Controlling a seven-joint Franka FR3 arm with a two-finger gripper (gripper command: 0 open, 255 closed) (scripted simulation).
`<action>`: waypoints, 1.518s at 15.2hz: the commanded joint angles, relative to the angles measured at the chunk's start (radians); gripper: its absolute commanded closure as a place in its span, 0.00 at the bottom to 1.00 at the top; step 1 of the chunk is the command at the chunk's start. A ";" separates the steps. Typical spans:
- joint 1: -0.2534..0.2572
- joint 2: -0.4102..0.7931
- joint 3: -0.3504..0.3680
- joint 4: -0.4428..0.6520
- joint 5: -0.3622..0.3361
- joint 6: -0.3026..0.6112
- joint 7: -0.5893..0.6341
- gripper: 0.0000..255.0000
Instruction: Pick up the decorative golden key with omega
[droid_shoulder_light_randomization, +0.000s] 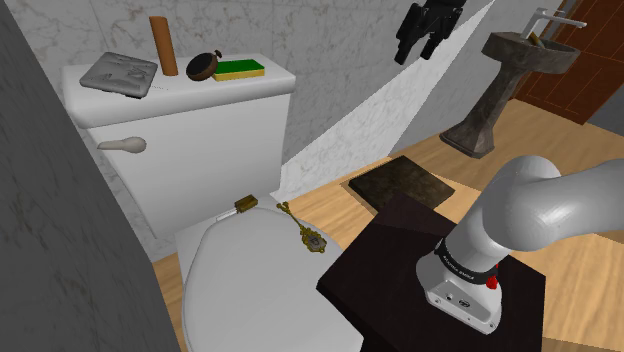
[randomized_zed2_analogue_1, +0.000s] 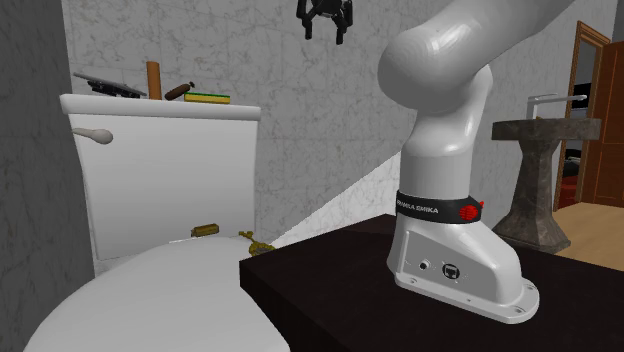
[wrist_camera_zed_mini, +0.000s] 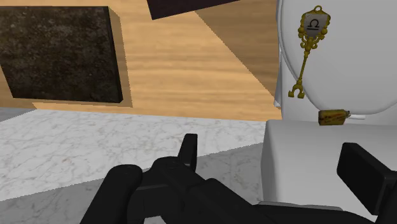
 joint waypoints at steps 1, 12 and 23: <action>0.000 0.000 0.000 0.000 0.000 0.000 0.000 0.00; 0.032 0.126 0.046 -0.249 0.048 0.299 0.072 0.00; 0.073 0.415 0.099 -0.370 0.095 0.639 0.136 0.00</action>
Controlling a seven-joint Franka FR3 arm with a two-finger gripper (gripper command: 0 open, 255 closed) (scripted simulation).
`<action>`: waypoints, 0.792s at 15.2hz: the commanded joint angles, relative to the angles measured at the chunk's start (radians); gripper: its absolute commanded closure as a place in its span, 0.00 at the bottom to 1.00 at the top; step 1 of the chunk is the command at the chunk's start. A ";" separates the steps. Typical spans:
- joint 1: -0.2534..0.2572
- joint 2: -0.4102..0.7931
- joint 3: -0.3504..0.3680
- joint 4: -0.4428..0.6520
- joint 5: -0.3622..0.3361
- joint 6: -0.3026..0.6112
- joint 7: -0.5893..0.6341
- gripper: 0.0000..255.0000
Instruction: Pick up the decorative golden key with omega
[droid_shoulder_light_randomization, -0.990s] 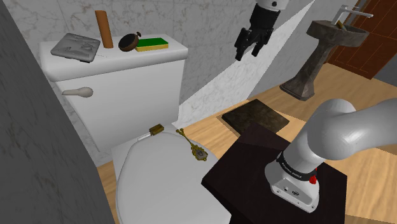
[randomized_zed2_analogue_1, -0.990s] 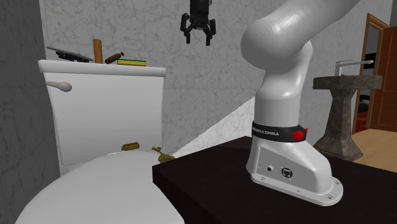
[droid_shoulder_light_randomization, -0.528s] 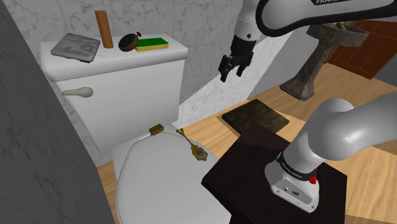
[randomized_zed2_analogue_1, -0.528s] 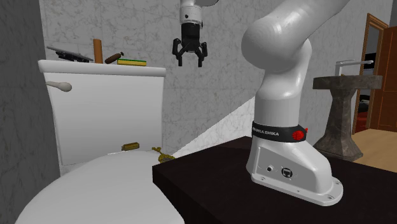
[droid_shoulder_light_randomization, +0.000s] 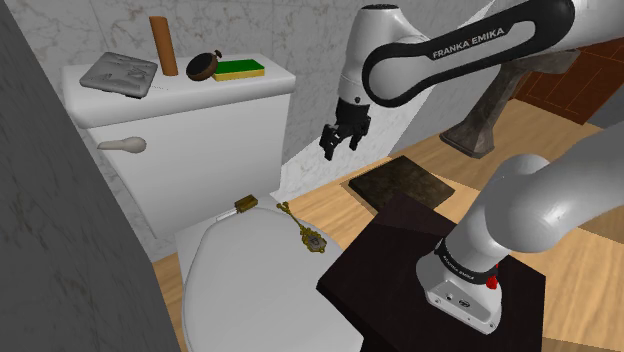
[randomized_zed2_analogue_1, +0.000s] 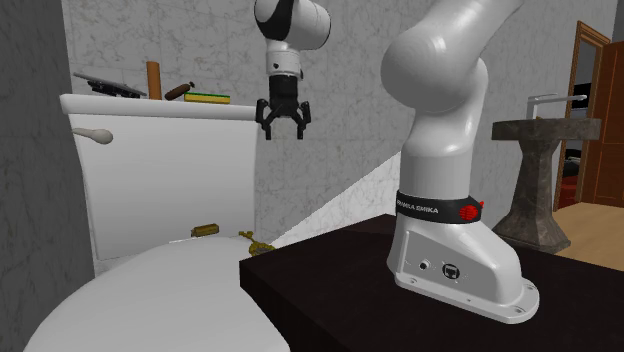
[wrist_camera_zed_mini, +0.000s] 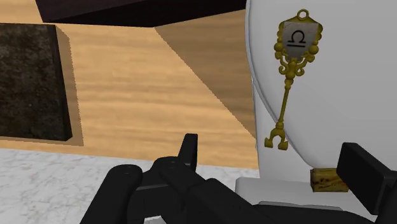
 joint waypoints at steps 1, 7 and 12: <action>0.004 0.069 0.005 -0.012 0.005 0.070 0.004 0.00; 0.024 0.295 0.035 -0.006 0.021 0.253 0.038 0.00; 0.041 0.503 0.056 0.034 0.021 0.390 0.071 0.00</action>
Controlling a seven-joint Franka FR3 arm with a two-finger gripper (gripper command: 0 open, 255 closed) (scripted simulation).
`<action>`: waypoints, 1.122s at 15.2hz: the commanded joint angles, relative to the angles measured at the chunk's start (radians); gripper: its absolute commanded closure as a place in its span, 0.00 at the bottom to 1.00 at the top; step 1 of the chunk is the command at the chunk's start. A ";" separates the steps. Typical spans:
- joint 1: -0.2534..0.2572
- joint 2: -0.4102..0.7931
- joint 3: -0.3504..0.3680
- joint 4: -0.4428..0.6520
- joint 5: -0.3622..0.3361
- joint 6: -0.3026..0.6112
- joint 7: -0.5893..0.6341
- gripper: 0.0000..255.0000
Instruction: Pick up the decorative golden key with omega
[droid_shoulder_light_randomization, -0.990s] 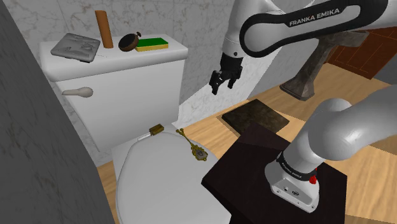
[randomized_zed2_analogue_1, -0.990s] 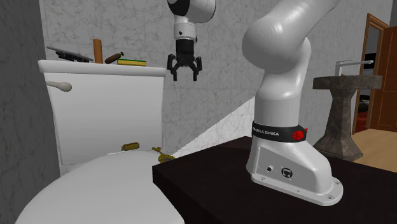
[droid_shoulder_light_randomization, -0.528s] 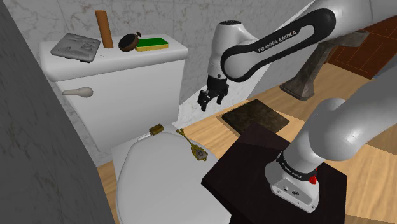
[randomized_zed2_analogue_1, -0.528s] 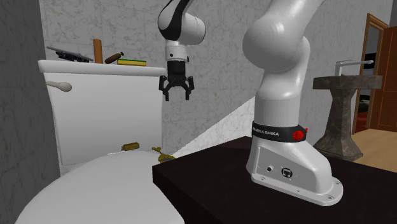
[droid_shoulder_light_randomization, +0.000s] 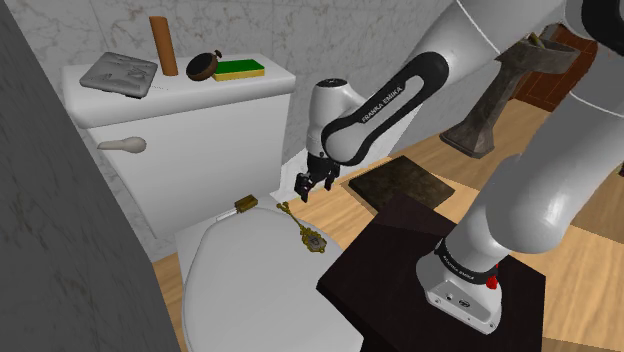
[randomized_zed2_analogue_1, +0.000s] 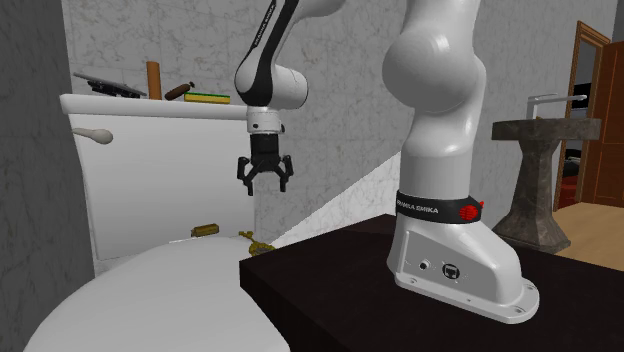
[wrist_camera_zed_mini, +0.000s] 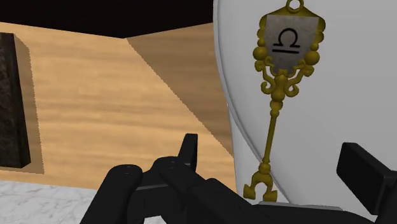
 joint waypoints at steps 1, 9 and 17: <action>0.009 0.093 0.008 0.027 -0.003 0.055 0.017 0.00; 0.041 0.349 0.010 0.115 -0.022 0.191 0.056 0.00; 0.051 0.438 -0.005 0.139 -0.036 0.256 0.063 1.00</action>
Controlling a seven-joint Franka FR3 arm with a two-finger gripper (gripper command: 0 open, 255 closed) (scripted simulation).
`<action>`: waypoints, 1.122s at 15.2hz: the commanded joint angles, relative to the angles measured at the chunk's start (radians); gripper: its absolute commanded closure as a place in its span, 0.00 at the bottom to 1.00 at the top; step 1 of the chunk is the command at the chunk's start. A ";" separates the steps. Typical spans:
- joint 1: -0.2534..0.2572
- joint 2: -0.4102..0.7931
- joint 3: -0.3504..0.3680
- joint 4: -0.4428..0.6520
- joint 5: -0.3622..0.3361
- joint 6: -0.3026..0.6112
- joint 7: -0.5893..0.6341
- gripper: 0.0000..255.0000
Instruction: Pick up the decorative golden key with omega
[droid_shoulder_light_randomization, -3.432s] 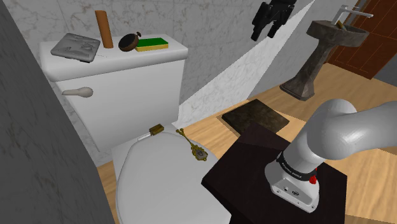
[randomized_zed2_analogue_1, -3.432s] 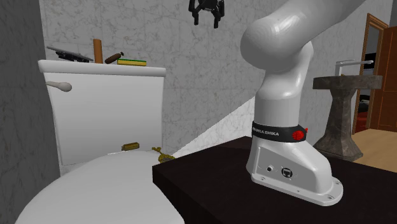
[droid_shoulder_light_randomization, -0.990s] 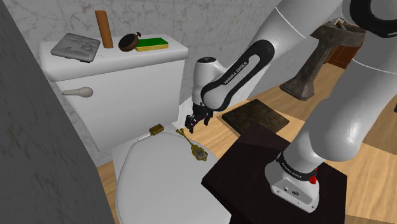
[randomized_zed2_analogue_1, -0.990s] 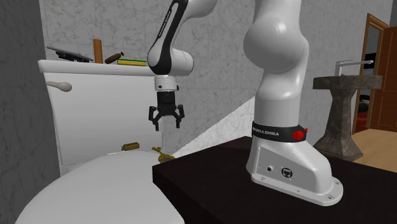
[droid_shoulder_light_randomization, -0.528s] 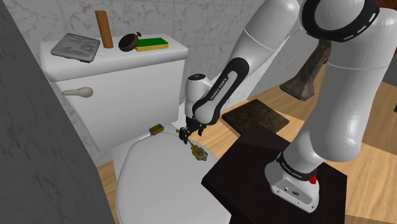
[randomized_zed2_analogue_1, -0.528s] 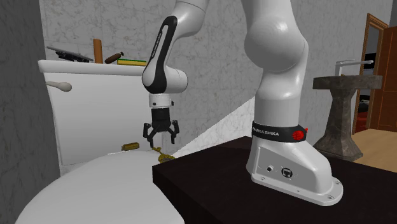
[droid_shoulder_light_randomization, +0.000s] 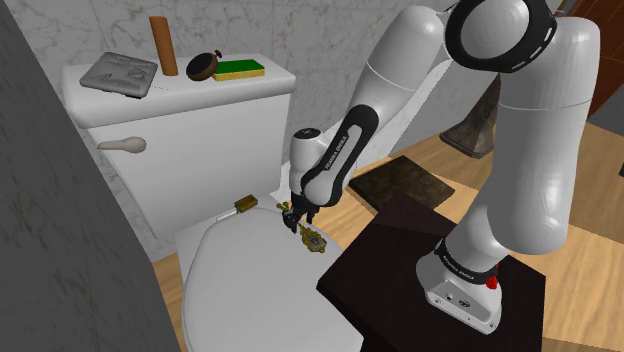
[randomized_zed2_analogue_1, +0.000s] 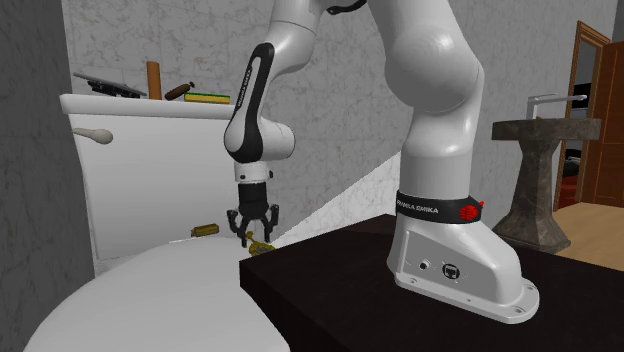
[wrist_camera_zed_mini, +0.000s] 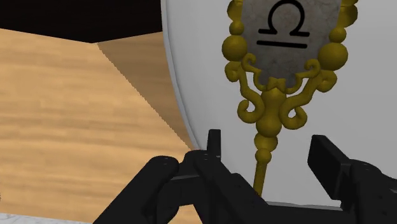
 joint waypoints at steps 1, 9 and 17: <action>0.000 0.002 0.000 0.001 0.000 0.002 0.000 1.00; 0.001 0.003 0.000 0.000 0.000 0.003 0.001 1.00; -0.015 -0.125 0.020 -0.031 0.021 -0.094 -0.010 1.00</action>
